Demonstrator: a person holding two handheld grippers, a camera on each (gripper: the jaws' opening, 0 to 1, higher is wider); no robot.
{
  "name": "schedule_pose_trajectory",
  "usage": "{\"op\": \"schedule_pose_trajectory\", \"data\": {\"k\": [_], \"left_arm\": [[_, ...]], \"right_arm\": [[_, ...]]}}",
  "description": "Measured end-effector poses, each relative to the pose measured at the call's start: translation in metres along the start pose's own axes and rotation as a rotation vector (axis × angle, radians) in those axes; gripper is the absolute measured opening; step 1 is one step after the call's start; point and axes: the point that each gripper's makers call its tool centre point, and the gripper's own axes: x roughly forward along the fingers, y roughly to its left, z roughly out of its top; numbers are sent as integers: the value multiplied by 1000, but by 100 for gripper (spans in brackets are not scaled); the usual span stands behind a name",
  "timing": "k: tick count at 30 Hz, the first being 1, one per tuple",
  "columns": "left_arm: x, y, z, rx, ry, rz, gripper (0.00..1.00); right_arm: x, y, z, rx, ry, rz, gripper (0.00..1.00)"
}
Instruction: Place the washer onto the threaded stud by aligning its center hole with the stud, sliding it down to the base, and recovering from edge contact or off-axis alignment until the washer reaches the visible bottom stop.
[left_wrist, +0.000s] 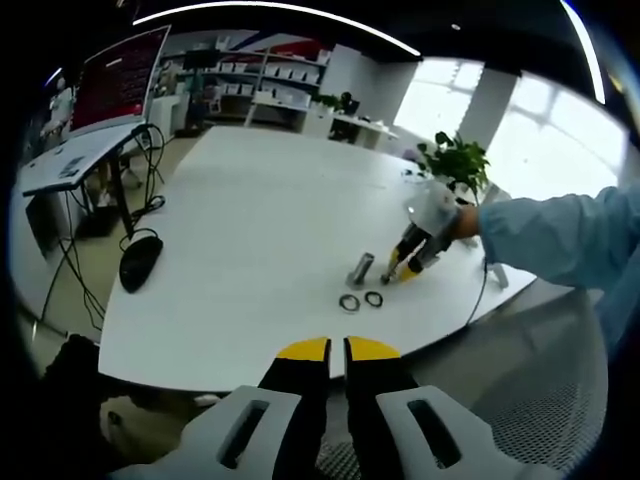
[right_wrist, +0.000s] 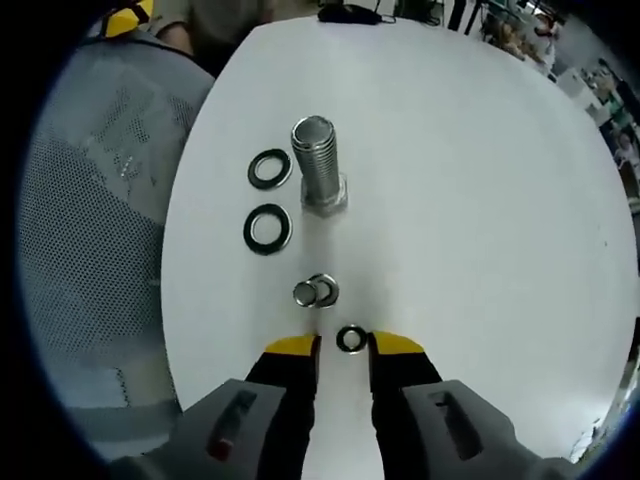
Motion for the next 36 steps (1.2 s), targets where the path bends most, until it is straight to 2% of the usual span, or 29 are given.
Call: {"op": "schedule_pose_trajectory", "data": {"k": [3, 10, 22, 31, 36], "left_arm": [[0, 0, 1, 0, -3, 0, 3], [0, 0, 1, 0, -4, -1, 3], [0, -1, 0, 0, -1, -2, 3], [0, -1, 1, 3, -8, -5, 3], [0, -1, 1, 2, -7, -5, 3]], "right_arm": [[1, -2, -4, -63, 10, -21, 21], [0, -7, -2, 19, -6, -50, 15], [-3, -4, -6, -5, -7, -91, 14], [-33, -2, 12, 44, -109, -114, 14], [-40, 1, 18, 57, -150, -127, 14]]}}
